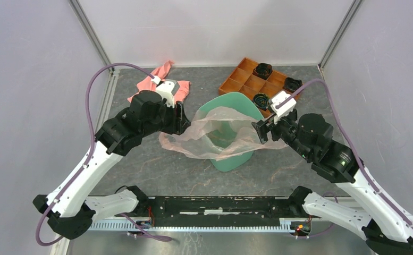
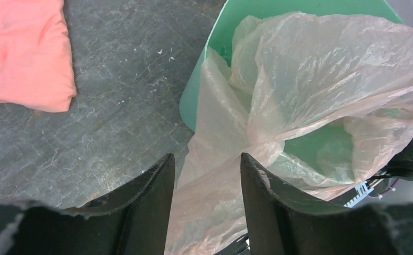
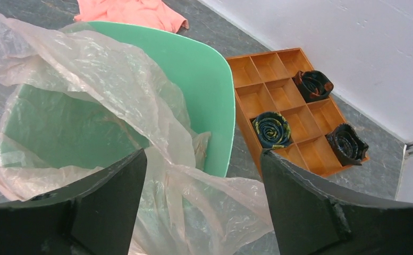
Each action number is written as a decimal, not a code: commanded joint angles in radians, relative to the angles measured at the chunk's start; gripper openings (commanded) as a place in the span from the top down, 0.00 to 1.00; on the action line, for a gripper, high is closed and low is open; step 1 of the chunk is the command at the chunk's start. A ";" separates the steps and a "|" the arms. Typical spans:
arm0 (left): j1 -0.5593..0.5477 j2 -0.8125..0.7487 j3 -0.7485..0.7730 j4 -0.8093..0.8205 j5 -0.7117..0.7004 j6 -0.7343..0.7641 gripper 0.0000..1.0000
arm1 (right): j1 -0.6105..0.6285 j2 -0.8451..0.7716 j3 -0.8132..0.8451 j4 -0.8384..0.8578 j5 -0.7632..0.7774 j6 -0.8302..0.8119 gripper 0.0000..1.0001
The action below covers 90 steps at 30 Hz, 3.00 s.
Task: Put the trash bags into the trash bin
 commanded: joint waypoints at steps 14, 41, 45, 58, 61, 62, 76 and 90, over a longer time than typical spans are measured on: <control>0.035 0.043 0.002 0.086 0.061 0.042 0.89 | -0.197 0.101 -0.011 0.156 -0.192 -0.036 0.69; 0.040 0.036 0.027 0.033 0.338 0.226 0.02 | -0.282 0.130 -0.043 0.192 -0.332 -0.039 0.88; 0.039 0.059 0.055 0.029 0.238 0.186 0.20 | -0.288 0.146 -0.043 0.194 -0.323 -0.042 0.87; 0.048 0.142 0.091 0.119 0.074 0.076 0.98 | -0.370 0.248 -0.036 0.247 -0.325 0.016 0.88; 0.065 0.181 0.092 0.170 0.046 0.052 0.98 | -0.400 0.291 -0.031 0.267 -0.350 0.030 0.87; 0.075 0.193 0.090 0.187 0.020 0.044 0.98 | -0.409 0.302 -0.028 0.277 -0.366 0.037 0.87; 0.283 0.337 0.016 0.473 0.296 -0.126 0.94 | -0.487 0.466 0.033 0.348 -0.461 0.090 0.69; 0.321 0.341 -0.161 0.503 0.307 -0.149 0.90 | -0.516 0.503 -0.013 0.256 -0.460 0.149 0.66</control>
